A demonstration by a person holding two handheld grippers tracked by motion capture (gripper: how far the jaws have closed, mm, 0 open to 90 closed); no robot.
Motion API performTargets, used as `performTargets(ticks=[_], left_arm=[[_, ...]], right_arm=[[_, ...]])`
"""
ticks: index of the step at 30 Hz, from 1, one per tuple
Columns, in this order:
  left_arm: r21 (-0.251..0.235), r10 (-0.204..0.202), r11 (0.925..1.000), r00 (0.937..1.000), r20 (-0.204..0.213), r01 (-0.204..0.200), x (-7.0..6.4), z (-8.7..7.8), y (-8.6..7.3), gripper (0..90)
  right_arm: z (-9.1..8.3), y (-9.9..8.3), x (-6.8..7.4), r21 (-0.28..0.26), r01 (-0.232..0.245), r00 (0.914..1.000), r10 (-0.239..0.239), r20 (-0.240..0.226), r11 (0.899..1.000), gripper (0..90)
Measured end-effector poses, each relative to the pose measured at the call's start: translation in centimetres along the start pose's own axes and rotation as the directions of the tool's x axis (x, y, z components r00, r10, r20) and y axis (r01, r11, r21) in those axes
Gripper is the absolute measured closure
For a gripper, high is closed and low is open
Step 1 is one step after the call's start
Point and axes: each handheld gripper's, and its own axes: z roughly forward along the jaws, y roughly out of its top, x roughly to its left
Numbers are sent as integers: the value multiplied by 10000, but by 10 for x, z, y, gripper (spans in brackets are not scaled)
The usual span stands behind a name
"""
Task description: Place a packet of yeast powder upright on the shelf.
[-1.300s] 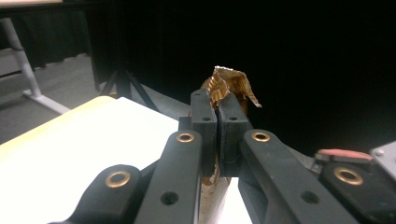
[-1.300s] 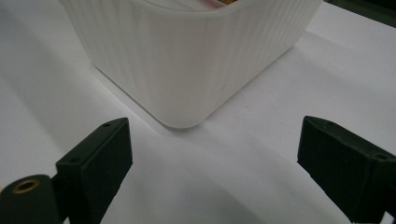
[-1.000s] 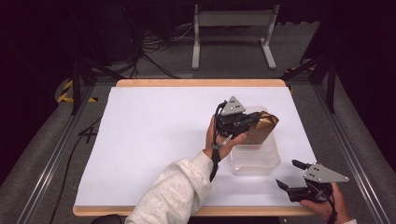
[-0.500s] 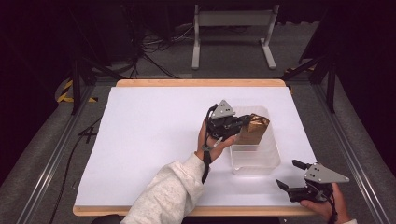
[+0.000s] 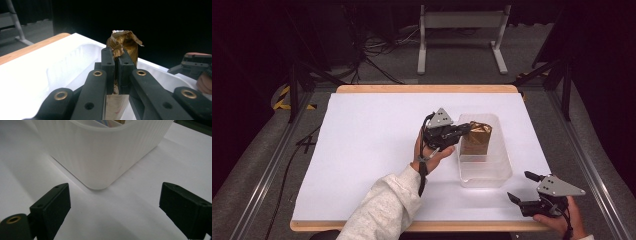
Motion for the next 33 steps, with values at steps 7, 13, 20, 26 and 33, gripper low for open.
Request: performTargets(ticks=[7,13,20,26,33], left_arm=[[6,131,9999,9998,-121,-131,1,-2,-1,847],[66,282,9996,9993,-236,-280,0,-2,0,823],[162,552,9984,9981,-291,-547,-2,-2,1,811],[373,727,9967,9972,-156,-720,-1,-2,1,761],[836,1201,9895,9926,-189,-1181,-2,-3,5,715]], right_arm=[[0,1,1,1,181,9998,-181,43,9998,105],[0,1,0,-14,191,9998,-191,41,9998,104],[0,1,1,4,204,9998,-204,48,9998,104],[0,1,0,46,169,9999,-169,33,9998,104],[1,0,1,87,253,9997,-252,-44,9996,104]])
